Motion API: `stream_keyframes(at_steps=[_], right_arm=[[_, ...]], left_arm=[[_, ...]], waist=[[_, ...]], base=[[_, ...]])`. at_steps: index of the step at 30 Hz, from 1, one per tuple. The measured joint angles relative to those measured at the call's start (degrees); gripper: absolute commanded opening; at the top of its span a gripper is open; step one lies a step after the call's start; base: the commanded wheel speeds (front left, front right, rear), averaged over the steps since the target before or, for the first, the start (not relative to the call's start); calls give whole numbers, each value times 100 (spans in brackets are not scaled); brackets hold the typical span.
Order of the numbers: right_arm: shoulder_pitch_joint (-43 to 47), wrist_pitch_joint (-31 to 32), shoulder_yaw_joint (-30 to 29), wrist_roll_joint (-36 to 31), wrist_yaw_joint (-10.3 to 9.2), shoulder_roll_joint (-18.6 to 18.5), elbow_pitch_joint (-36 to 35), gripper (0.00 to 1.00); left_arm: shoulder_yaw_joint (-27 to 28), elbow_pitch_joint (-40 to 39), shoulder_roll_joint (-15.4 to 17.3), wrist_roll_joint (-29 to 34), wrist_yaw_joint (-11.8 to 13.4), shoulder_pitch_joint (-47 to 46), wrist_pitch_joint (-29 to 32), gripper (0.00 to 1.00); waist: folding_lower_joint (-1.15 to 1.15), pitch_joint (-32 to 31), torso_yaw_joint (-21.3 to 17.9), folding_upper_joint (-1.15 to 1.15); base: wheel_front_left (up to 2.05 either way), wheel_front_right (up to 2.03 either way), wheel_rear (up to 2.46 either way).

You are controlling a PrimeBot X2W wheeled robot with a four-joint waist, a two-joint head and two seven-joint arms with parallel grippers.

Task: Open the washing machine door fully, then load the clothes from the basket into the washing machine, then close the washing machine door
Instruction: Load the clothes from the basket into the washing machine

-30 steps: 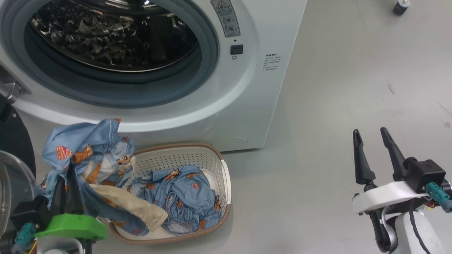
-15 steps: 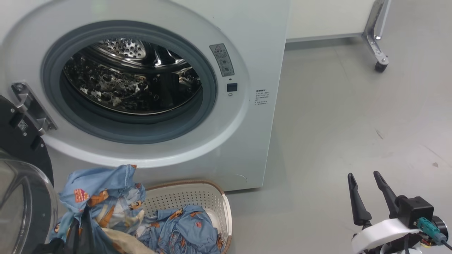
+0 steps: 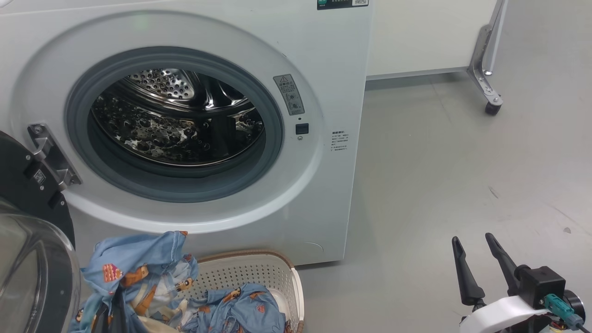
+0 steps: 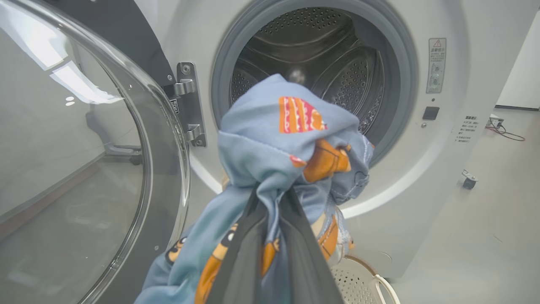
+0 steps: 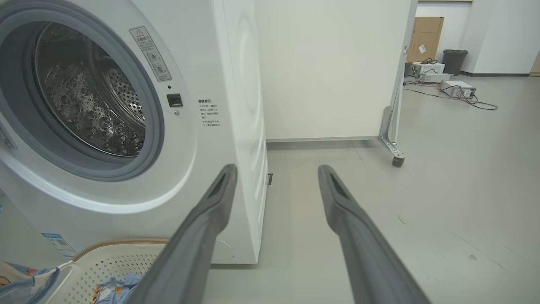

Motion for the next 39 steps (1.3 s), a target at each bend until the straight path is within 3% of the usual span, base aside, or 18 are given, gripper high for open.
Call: stream_keyframes(at_steps=[23,31,39], right_arm=[[-18,0,365,138,0,43,-148,100],[-436,0,600,234,0,93,-348,100],[-705,0,875,296,0,143,-444,100]], left_arm=[[-346,-386,-1,-45,196,145,63,0],[-196,-493,7,-68,303,-489,320,0],[210,-534,368,-60,410,-1419,564,0]], waist=[[0,369,-287,0],[0,799,-530,0],[0,1361,-861,0]], base=[[0,0,0],[0,0,0],[0,0,0]])
